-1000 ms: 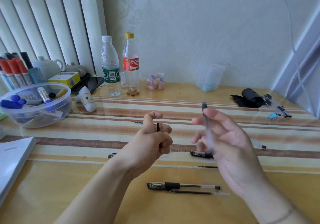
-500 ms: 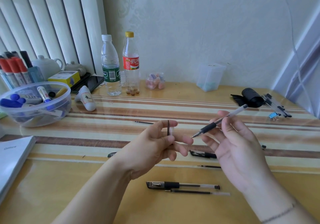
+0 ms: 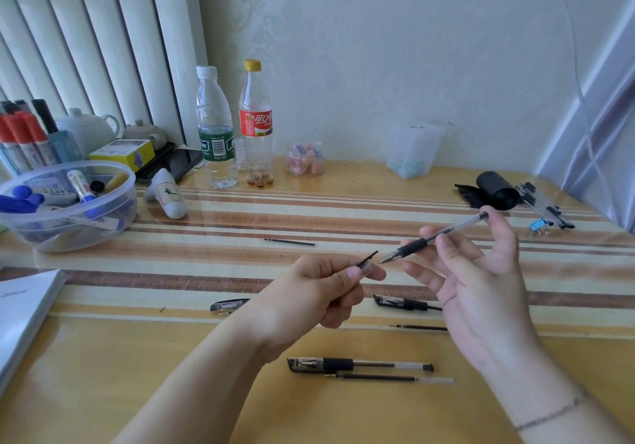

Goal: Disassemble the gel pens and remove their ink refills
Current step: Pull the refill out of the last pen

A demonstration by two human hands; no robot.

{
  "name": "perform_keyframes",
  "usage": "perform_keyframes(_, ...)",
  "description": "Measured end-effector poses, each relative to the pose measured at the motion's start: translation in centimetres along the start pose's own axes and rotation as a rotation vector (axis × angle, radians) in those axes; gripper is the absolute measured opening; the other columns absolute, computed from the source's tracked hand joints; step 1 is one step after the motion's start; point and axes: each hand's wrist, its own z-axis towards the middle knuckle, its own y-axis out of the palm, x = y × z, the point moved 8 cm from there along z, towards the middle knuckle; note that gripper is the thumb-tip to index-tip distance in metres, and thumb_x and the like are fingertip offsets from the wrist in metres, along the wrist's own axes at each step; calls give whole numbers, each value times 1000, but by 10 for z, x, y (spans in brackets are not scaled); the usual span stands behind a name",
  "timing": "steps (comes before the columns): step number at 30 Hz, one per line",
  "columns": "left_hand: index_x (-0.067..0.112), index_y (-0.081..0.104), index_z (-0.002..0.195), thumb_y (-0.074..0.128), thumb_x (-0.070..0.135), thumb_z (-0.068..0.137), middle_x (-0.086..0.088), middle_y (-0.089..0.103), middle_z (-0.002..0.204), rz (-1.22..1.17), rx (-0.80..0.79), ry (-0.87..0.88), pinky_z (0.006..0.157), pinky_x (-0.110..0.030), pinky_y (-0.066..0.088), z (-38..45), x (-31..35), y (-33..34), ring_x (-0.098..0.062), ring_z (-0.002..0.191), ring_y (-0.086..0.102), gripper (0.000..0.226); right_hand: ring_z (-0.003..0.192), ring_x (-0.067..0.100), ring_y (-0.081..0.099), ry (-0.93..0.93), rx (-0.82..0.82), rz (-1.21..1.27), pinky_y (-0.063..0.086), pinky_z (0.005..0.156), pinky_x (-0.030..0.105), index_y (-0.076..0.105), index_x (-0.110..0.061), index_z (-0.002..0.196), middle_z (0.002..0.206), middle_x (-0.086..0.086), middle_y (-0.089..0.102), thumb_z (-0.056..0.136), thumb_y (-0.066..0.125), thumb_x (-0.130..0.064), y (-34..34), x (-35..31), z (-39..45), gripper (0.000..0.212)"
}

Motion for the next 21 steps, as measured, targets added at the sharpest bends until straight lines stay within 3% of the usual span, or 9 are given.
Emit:
perform_keyframes(10,2,65,107,41,14,103,-5,46,68,64,27,62,54,-21,31,0,4,0,-11,52,33,27,94,40,67,-46,-67,-121,58,63,38,36,-35,135,95,17,72,90,54,5,12,0,-8,62)
perform_keyframes(16,7,66,109,39,9,103,0,51,64,84,150,87,52,-17,33,-1,4,-5,-8,50,37,28,96,36,68,-58,-101,-168,59,65,45,30,-44,135,98,23,71,88,54,8,20,2,-13,74)
perform_keyframes(21,12,70,102,39,8,102,-1,50,63,104,237,80,52,-16,34,-2,1,-15,-8,50,37,31,99,43,67,-33,-156,-150,59,72,49,29,-48,130,103,27,69,87,54,11,26,7,-17,77)
